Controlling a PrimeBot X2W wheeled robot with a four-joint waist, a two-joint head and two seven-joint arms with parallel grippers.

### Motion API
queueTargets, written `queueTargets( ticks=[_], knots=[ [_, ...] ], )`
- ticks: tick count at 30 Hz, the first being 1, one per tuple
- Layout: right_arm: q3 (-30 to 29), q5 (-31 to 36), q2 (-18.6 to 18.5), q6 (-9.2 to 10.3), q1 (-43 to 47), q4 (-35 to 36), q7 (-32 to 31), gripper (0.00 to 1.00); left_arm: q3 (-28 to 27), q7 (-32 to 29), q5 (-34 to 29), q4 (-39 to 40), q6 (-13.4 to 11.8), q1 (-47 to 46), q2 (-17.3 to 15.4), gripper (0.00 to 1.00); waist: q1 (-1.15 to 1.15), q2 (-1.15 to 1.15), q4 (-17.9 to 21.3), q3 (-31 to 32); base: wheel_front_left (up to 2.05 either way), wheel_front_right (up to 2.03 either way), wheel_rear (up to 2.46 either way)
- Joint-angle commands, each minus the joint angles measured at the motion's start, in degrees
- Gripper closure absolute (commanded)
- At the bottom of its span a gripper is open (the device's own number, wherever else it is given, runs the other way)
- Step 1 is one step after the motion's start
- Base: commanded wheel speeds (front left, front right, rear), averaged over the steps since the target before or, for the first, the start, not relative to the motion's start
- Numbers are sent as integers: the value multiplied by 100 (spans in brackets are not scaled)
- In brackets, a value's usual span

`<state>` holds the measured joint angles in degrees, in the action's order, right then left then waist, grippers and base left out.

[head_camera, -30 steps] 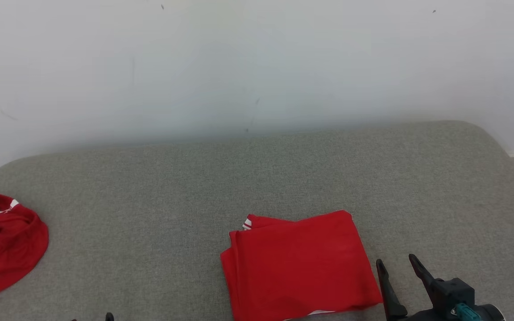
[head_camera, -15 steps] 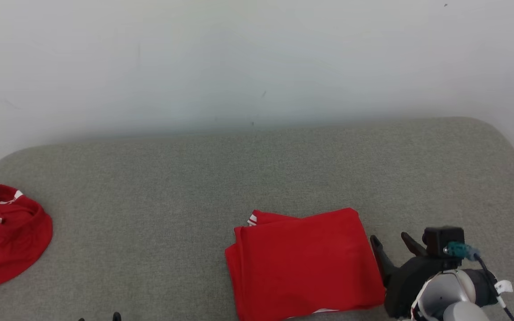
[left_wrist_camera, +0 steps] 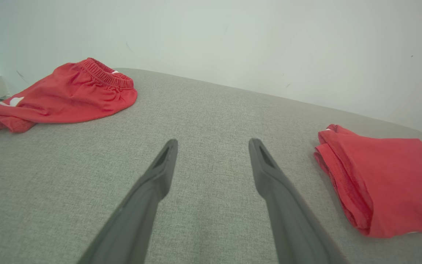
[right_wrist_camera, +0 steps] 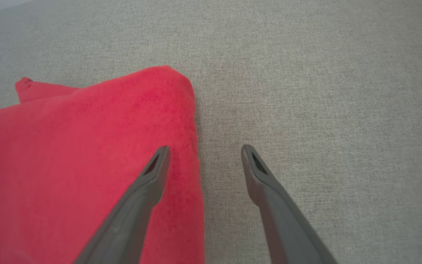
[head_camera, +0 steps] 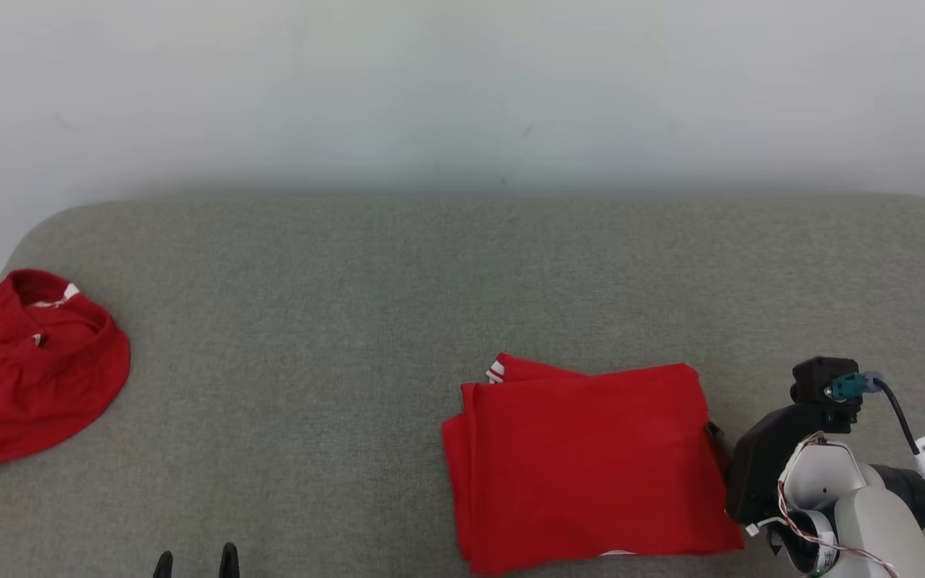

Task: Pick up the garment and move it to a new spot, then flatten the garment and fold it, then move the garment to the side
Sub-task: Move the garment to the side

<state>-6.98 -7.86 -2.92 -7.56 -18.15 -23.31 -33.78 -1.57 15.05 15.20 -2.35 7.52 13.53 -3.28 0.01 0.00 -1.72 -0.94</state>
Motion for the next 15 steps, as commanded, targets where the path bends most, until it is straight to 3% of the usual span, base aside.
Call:
queueTargets(
  ticks=[1,15],
  knots=[
    [-32,-7,5,15,-80,-46,17,0,19,17,-6,10,-6,-96,-14,0,-1,0,-186,-211,0,0,0],
    [-332,377,-1,15,-230,-444,-230,0,98,17,-9,49,-6,-259,-1,0,-1,0,-330,-485,0,0,0]
  ],
)
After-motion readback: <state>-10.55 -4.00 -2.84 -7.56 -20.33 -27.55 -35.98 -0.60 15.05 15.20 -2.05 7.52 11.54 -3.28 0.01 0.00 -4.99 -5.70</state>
